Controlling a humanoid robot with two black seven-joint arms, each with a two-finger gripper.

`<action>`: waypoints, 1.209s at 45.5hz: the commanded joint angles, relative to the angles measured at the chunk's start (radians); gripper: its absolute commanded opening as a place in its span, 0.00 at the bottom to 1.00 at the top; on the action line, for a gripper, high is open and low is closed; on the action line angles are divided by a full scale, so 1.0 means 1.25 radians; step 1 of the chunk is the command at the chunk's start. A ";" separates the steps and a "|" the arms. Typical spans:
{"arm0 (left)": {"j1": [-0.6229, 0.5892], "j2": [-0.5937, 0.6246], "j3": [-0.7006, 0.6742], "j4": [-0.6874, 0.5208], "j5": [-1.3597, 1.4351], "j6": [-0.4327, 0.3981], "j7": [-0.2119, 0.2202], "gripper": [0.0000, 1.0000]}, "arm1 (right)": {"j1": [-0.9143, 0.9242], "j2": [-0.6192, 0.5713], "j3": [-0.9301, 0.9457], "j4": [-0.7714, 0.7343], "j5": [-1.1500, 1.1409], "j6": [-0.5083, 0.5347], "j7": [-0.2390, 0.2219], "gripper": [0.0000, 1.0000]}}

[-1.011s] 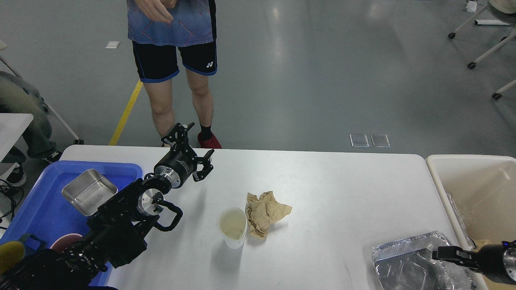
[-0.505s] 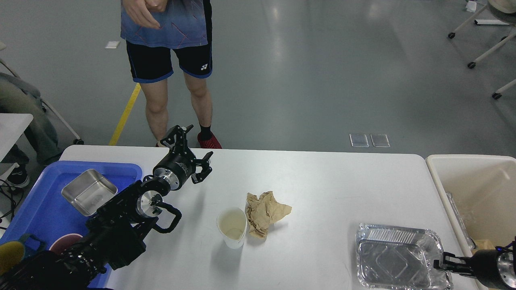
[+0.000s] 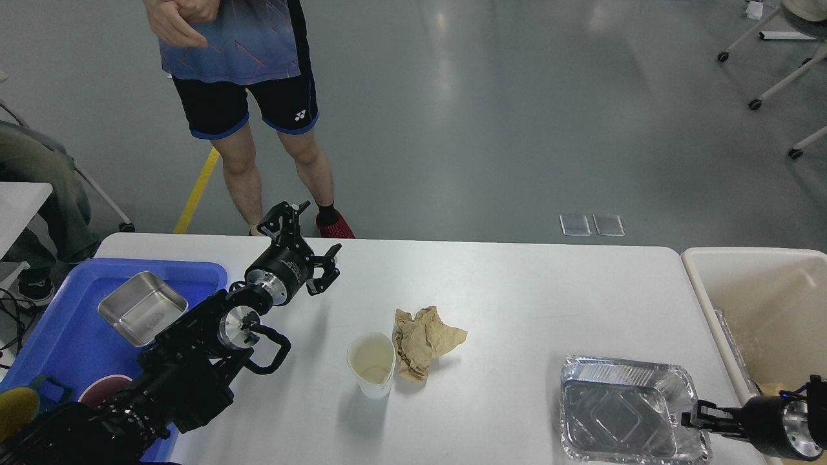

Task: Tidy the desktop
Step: 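Grasp the foil tray edge with the right gripper and lift, then carry the foil tray over the table toward the paper cup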

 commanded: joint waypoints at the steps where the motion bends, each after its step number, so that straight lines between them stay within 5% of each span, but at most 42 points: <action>1: 0.004 0.002 0.000 0.000 0.000 -0.001 -0.001 0.97 | 0.038 -0.001 0.002 0.000 0.006 0.008 -0.001 0.00; 27: 0.007 0.002 0.000 0.000 0.000 -0.001 0.000 0.97 | 0.327 -0.032 0.039 -0.007 0.155 0.224 -0.066 0.00; 38: 0.012 0.001 0.000 0.000 0.000 0.000 0.000 0.97 | 0.410 0.061 0.033 -0.069 0.152 0.273 -0.188 0.00; 55: 0.020 0.002 0.001 0.004 0.001 -0.001 -0.004 0.97 | 0.499 0.146 0.033 -0.123 0.149 0.366 -0.240 0.00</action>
